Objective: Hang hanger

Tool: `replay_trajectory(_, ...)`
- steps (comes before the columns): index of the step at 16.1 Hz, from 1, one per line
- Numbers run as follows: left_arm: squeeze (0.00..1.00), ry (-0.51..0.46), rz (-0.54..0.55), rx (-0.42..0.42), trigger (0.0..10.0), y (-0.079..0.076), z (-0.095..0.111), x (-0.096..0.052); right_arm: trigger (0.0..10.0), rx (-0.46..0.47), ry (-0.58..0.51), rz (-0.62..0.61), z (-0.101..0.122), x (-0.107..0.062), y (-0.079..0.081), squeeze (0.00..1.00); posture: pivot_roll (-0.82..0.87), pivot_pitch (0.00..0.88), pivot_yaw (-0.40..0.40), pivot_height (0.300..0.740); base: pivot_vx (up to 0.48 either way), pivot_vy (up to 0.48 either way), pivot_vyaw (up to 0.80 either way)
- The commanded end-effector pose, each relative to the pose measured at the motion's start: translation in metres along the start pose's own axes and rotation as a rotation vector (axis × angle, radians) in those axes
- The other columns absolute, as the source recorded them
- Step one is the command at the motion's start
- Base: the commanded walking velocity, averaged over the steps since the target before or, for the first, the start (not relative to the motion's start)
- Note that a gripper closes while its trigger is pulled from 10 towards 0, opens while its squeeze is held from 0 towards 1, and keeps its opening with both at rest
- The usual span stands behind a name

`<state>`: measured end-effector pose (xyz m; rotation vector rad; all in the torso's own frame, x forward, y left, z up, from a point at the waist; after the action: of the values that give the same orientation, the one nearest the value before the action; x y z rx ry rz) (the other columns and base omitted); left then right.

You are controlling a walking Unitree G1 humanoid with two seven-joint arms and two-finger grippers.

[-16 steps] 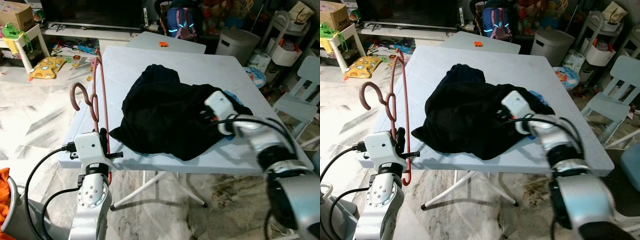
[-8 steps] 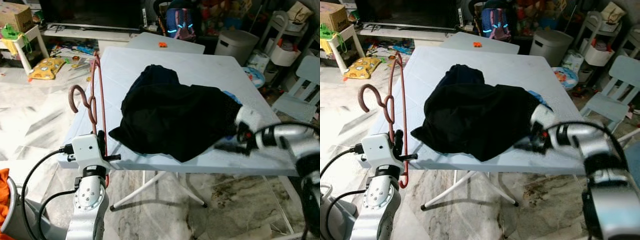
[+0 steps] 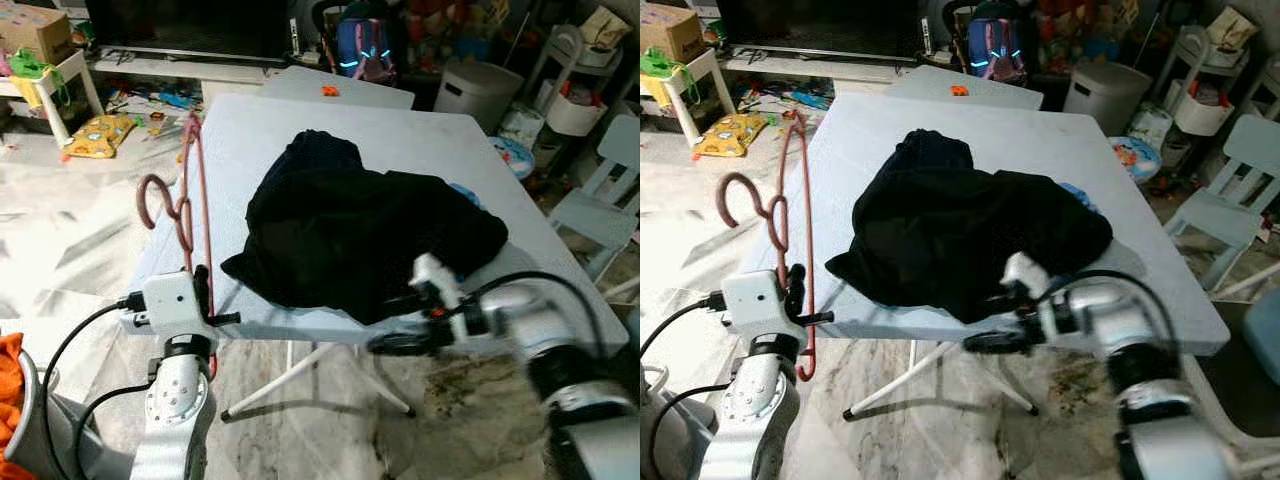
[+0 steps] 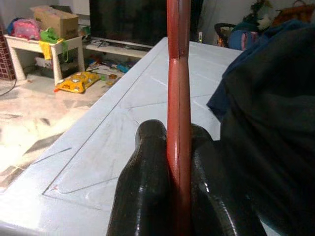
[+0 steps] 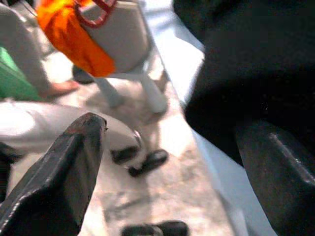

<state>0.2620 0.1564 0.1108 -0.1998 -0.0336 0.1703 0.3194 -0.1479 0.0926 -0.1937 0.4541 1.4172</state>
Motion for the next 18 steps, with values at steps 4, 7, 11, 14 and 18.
replay_trajectory(4,0.00,-0.009,-0.008,-0.005,10.0,-0.003,0.004,0.000,10.0,0.018,0.043,-0.006,0.006,0.038,0.001,0.00,0.10,0.000,-0.107,0.740,0.000,0.000,0.00)
replay_trajectory(7,0.00,-0.010,-0.005,-0.010,10.0,-0.004,0.004,-0.001,10.0,0.056,0.045,-0.111,0.014,0.058,-0.005,0.00,0.10,0.000,-0.113,0.740,0.000,0.000,0.00)
replay_trajectory(11,0.00,-0.010,0.002,-0.015,10.0,-0.005,0.004,-0.002,10.0,0.105,0.049,-0.357,0.029,0.085,-0.019,0.00,0.11,0.000,-0.127,0.740,0.000,0.000,0.00)
replay_trajectory(14,0.00,-0.010,0.010,-0.018,10.0,-0.005,0.003,-0.004,10.0,0.152,0.030,-0.592,0.042,0.091,-0.031,0.00,0.12,0.000,-0.137,0.740,0.000,0.000,0.00)
replay_trajectory(18,0.00,-0.010,0.017,-0.019,10.0,-0.003,0.003,-0.005,10.0,0.228,-0.017,-0.889,0.057,0.083,-0.047,0.00,0.13,0.000,-0.141,0.740,0.000,0.000,0.00)
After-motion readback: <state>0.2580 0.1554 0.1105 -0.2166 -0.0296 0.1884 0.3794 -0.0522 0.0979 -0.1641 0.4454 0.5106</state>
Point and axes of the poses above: a point about 5 cm out from each wrist's last joint towards the gripper, its own x axis pointing out of the wrist towards the gripper, its own z axis along the axis of the wrist's last joint, y = z × x, the point moved 1 cm from there along x, pointing out of the wrist towards the gripper, and after that the axes turned 9 degrees about -x, right-handed, at the moved point
